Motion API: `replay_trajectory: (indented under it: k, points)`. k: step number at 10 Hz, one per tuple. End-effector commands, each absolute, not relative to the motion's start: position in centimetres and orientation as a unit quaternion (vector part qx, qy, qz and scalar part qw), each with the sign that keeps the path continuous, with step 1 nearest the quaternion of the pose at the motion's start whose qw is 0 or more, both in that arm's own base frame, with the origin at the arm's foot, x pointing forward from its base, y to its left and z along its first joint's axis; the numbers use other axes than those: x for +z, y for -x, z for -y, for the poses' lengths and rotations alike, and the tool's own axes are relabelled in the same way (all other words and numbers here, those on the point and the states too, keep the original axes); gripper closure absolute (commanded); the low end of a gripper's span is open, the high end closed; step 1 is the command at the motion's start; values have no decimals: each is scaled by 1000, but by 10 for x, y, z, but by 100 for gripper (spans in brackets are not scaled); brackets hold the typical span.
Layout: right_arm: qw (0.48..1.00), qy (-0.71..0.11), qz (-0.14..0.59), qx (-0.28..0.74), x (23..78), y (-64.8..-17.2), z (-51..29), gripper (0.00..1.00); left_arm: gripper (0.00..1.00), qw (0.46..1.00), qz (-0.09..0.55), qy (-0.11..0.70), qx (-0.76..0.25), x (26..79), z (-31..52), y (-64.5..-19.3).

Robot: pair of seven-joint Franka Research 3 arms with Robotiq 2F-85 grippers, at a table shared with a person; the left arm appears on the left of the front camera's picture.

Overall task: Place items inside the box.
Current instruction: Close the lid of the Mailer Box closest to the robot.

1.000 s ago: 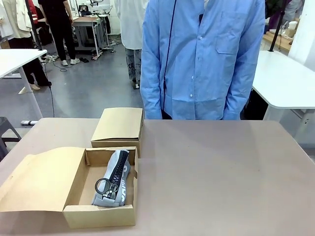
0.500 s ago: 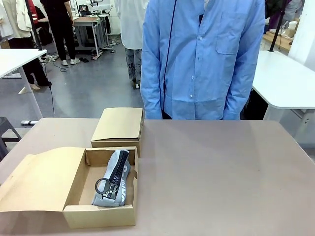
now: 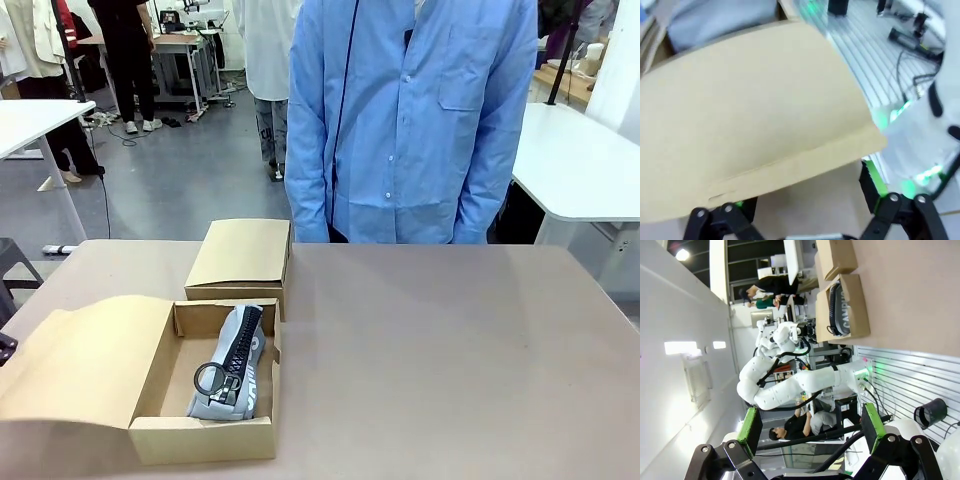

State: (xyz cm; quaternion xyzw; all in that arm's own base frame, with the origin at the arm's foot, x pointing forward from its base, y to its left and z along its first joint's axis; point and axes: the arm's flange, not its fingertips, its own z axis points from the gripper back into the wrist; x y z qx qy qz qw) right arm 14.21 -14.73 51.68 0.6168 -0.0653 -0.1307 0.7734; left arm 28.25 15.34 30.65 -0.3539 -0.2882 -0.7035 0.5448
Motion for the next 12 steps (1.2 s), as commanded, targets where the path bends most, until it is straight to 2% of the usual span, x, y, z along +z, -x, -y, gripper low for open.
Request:
replay_trajectory:
  k: [1, 4, 7, 12]
  points:
    - [770, -622, 75, -120, 519, -139, 148, 0, 0, 494, 351, 378, -700, 278, -140, -251]
    - [770, -622, 75, -120, 519, -139, 148, 0, 0, 482, 387, 384, -686, 274, -121, -250]
    - [770, -622, 75, -120, 519, -139, 148, 0, 0, 480, 450, 355, -664, 290, -102, -251]
    - [770, -622, 75, -120, 519, -139, 148, 0, 0, 442, 494, 312, -681, 306, -26, -242]
